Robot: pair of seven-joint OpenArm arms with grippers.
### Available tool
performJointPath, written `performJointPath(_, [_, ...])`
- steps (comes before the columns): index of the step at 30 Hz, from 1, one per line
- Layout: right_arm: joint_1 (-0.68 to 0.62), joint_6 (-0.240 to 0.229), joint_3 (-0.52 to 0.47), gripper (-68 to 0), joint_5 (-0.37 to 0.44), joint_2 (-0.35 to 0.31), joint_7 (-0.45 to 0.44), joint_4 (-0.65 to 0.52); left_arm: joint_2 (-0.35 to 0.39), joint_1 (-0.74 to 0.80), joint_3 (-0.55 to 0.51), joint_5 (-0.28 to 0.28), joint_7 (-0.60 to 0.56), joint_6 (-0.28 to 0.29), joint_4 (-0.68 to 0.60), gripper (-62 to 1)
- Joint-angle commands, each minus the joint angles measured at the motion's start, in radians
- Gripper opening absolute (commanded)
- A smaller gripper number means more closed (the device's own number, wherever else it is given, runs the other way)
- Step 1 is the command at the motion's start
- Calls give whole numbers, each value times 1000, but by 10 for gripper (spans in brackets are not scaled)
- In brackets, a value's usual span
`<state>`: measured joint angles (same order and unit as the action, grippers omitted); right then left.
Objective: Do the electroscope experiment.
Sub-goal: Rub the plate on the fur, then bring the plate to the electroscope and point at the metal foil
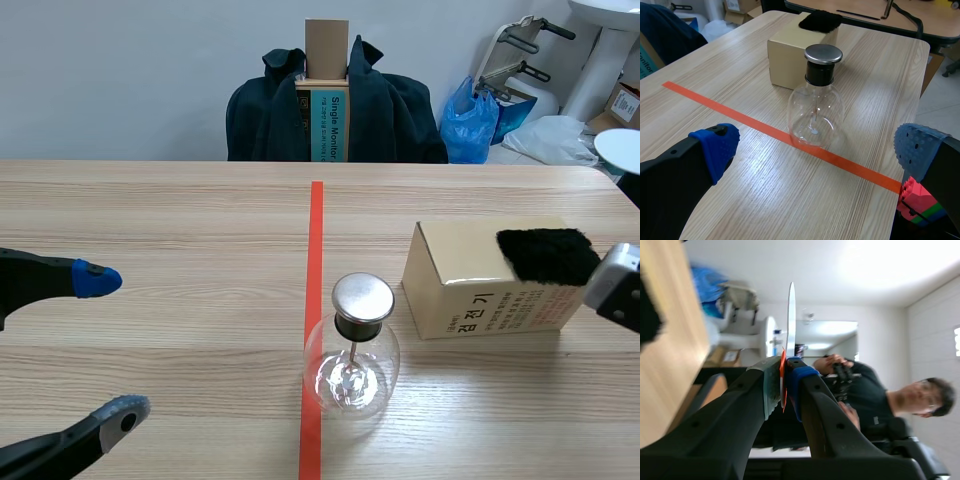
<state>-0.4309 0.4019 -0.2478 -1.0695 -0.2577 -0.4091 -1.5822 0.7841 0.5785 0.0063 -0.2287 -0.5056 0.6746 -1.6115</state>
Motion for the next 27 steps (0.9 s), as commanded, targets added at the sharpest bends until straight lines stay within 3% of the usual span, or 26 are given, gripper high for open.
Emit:
performJointPath(1, [-2, 8, -29, -667, 29, -17, 5, -49, -5, -5, 3, -14, -16, 0, -5, 14])
performJointPath(7, [-2, 7, -69, -667, 114, -17, -1, -209, -5, -5, 3, -14, -14, 0, -5, 14])
performJointPath(15, [-2, 7, -100, -667, 167, -16, 0, -360, -5, -5, 4, -13, -13, -2, -5, 14])
performJointPath(19, [-5, -3, -102, -667, 226, -16, 5, -417, -26, -17, 8, 28, 33, -3, -2, 14])
performJointPath(20, [-10, -3, -104, -667, 237, -16, 11, -432, -38, -30, 16, 50, 53, -3, 4, -29])
performJointPath(24, [-37, -3, -124, -667, 251, -16, 23, -476, -84, -113, 93, 106, 146, -3, 66, -476])
performJointPath(26, [-47, -3, -126, -667, 251, -16, 23, -481, -110, -174, 148, 123, 154, -3, 116, -590])
performJointPath(27, [-51, -3, -126, -667, 251, -16, 24, -481, -124, -208, 177, 122, 156, -3, 143, -586])
